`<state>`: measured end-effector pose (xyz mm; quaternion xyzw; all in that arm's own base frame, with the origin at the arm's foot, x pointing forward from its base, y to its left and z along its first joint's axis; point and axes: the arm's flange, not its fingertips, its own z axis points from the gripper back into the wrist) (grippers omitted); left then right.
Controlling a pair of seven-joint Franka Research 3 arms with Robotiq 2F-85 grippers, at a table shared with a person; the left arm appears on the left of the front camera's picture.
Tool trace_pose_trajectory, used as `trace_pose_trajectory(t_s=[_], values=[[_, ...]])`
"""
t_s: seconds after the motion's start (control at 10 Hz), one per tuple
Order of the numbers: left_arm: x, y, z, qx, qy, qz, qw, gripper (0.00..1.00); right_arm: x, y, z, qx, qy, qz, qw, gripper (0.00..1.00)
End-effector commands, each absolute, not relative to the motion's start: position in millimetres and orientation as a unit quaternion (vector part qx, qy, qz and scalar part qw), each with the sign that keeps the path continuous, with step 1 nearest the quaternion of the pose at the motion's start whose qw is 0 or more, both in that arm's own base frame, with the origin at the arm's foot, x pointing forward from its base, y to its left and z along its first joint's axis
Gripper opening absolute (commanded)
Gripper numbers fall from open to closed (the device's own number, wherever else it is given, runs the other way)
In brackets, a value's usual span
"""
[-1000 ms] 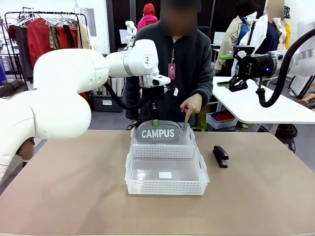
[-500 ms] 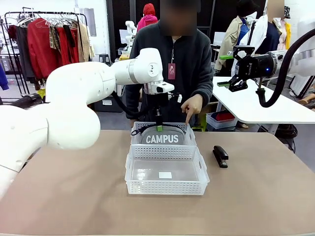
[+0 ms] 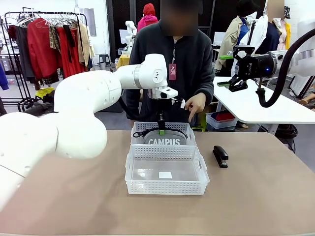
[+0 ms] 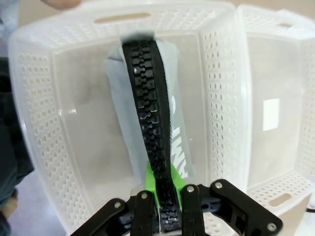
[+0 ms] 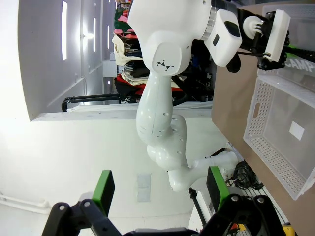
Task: Distribute items into two baskets.
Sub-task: Place the picked Pencil pouch into the Organizing basket as instructed by the person.
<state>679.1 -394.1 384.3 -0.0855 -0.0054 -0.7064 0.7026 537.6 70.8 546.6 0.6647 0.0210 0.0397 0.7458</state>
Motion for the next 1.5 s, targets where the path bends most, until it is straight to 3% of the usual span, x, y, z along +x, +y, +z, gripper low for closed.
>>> trace_pose_trajectory(t_s=[0.0, 0.3, 0.4, 0.8, 0.9, 1.4], values=[[722.0, -414.7, 395.2, -0.067, -0.003, -0.706, 0.705, 0.0, 537.3, 70.8, 548.9, 0.665, 0.023, 0.037, 0.746, 1.0], [726.5, -420.6, 390.2, -0.064, 0.008, -0.709, 0.702, 0.0, 537.3, 70.8, 548.9, 0.665, 0.023, 0.037, 0.746, 1.0], [726.6, -422.0, 389.9, -0.066, 0.008, -0.708, 0.703, 0.05, 537.3, 70.8, 548.9, 0.665, 0.023, 0.037, 0.746, 1.0], [722.9, -419.5, 395.6, -0.063, 0.008, -0.708, 0.704, 0.84, 537.3, 70.8, 548.9, 0.665, 0.023, 0.037, 0.746, 1.0], [721.6, -419.2, 397.5, -0.062, 0.008, -0.706, 0.706, 1.0, 537.3, 70.8, 548.9, 0.665, 0.023, 0.037, 0.746, 1.0], [704.0, -410.3, 420.5, -0.043, 0.003, -0.7, 0.713, 1.0, 537.3, 70.8, 548.9, 0.665, 0.023, 0.037, 0.746, 1.0]])
